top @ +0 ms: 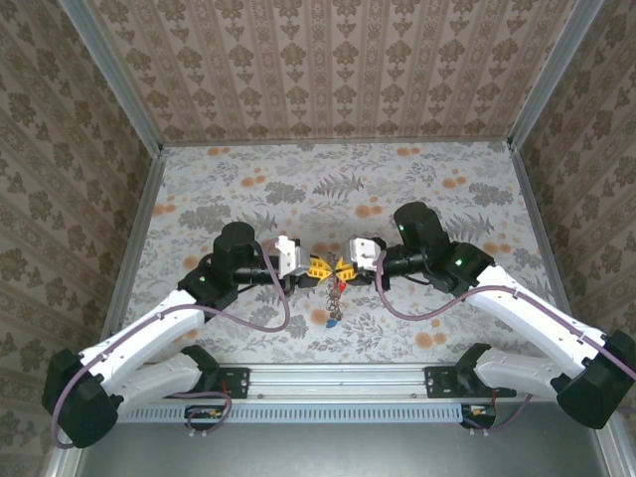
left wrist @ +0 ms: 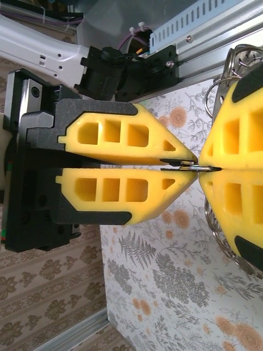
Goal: Put the keys on the keyring
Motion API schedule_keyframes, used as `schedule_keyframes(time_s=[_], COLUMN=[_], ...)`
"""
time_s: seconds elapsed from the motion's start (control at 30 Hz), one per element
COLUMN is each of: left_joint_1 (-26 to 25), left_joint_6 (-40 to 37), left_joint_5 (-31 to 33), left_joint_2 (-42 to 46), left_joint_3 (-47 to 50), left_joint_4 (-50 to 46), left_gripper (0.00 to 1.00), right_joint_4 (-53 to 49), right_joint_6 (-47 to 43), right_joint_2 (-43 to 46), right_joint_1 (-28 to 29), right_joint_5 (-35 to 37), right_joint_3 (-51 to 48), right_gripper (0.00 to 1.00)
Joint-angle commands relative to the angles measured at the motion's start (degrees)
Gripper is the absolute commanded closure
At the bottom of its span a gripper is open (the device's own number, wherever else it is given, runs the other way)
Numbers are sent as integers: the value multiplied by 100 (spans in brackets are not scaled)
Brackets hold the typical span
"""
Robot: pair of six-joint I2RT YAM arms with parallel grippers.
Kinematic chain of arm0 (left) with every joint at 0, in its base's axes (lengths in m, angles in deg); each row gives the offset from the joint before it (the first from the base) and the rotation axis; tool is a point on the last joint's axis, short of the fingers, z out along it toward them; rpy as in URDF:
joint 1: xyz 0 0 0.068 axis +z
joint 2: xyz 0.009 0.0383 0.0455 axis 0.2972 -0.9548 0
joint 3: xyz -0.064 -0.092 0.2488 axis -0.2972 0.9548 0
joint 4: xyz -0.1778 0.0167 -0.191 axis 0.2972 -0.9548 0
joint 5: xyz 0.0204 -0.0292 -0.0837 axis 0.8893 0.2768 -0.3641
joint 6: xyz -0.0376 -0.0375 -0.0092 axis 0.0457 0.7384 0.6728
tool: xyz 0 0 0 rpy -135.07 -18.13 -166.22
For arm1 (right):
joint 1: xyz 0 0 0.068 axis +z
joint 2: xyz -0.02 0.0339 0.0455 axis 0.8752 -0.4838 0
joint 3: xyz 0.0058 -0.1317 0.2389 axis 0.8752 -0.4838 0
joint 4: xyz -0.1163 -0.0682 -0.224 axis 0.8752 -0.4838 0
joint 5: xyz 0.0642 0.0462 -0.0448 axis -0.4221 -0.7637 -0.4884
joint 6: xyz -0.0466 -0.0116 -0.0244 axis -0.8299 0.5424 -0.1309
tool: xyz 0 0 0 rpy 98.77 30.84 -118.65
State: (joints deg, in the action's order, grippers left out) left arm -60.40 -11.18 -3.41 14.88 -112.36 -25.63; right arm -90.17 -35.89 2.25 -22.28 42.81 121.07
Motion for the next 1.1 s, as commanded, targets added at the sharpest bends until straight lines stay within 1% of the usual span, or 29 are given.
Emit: schedule_keyframes(time_s=[0.0,0.13,0.23,0.33,0.43,0.47,0.5,0.57,0.6,0.7,0.93,1.07], left_joint_1=[-75,-134,-146,-145,-159,-162,-155,-159,-154,-168,-240,-320], left_joint_6=[261,349,348,280,36,-99,-222,-494,-594,-710,-749,-859], left_joint_5=[-126,-40,5,70,414,584,744,871,891,893,830,834], left_joint_2=[-39,-54,-62,-60,-36,-35,-35,-56,-86,-211,-449,-603], left_joint_3=[81,180,194,203,124,61,-14,-152,-231,-435,-553,-668], left_joint_4=[696,939,951,840,249,-55,-347,-832,-1041,-1378,-1320,-1464], left_gripper=[100,100,100,100,100,91,85,80,79,79,78,79], right_joint_4=[122,328,469,486,273,115,-69,-413,-552,-731,-672,-564], right_joint_6=[103,184,278,298,187,109,21,-163,-230,-289,-221,-185], right_joint_2=[-99,-169,-213,-210,-197,-220,-251,-306,-340,-422,-530,-513], right_joint_1=[-16,-13,-17,-12,-14,-11,-3,39,71,118,189,191], right_joint_5=[-292,-204,-204,-132,40,118,219,435,564,727,815,772], right_joint_3=[-94,-210,-258,-252,-159,-81,-3,166,234,367,486,487], right_gripper=[85,85,86,93,99,100,100,100,100,100,100,100])
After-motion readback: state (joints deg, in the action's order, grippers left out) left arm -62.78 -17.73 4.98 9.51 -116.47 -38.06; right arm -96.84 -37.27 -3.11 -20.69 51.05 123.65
